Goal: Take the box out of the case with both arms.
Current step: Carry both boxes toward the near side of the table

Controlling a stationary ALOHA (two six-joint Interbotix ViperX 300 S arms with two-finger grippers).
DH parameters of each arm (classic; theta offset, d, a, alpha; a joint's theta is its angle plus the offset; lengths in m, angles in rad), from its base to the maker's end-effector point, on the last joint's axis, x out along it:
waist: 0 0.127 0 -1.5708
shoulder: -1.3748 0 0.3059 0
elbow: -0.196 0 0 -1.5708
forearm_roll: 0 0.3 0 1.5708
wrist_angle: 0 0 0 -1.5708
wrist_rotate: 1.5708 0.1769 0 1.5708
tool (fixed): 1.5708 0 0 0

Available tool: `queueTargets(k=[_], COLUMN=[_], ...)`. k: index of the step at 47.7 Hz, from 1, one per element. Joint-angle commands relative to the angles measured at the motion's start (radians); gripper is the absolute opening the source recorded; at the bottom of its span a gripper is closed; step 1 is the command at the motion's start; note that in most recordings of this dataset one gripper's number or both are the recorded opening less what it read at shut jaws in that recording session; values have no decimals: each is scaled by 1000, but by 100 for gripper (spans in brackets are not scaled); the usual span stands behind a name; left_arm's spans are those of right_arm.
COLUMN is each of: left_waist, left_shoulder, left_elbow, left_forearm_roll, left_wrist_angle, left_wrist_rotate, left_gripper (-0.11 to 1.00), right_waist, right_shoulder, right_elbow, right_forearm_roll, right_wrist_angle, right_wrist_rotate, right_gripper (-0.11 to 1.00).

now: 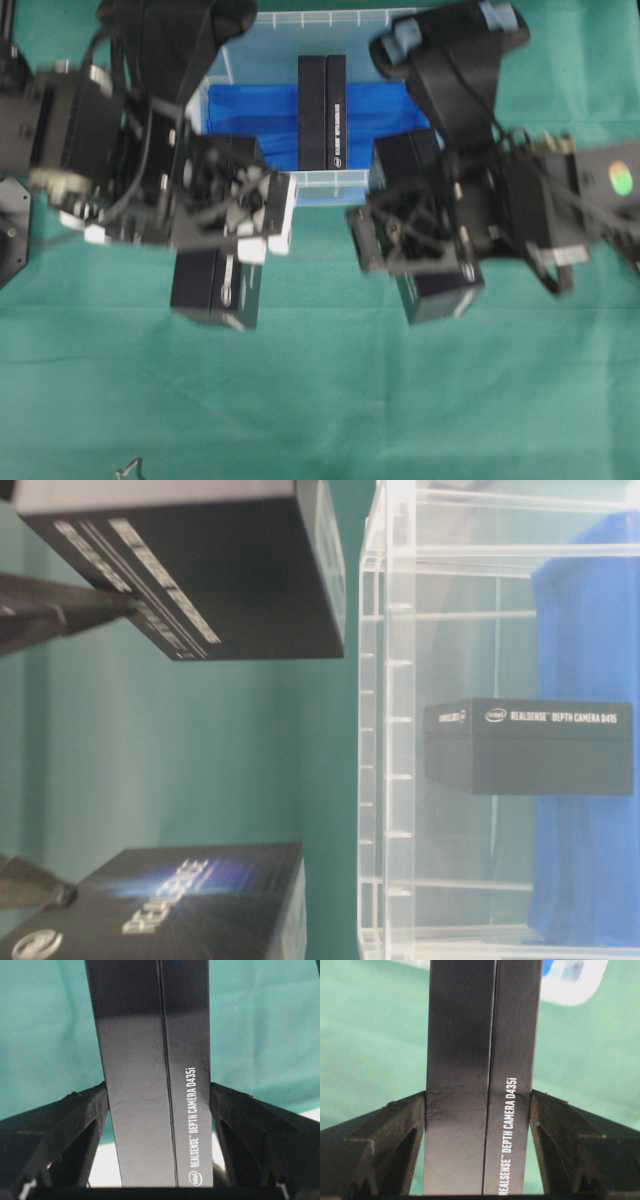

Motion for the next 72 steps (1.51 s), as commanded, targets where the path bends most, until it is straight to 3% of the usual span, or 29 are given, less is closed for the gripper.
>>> queueTargets(k=[1, 10, 24, 72], left_waist=[-43, -110, -130, -98], left_shoulder=[-11, -6, -6, -9], left_elbow=[-20, -20, -17, -12], left_forearm_roll=[3, 3, 3, 8], left_wrist_angle=[0, 0, 6, 9], left_wrist_rotate=[-43, -118, -121, -61], left_gripper=[64, 64, 64, 64], right_waist=[43, 109, 129, 126], right_shoulder=[-38, -37, -31, -26], right_elbow=[-29, -29, -38, -43], right_forearm_roll=[-5, -6, -28, -32], right_wrist_angle=[3, 3, -5, 2], right_wrist_rotate=[38, 129, 175, 184], right_gripper=[67, 67, 67, 67])
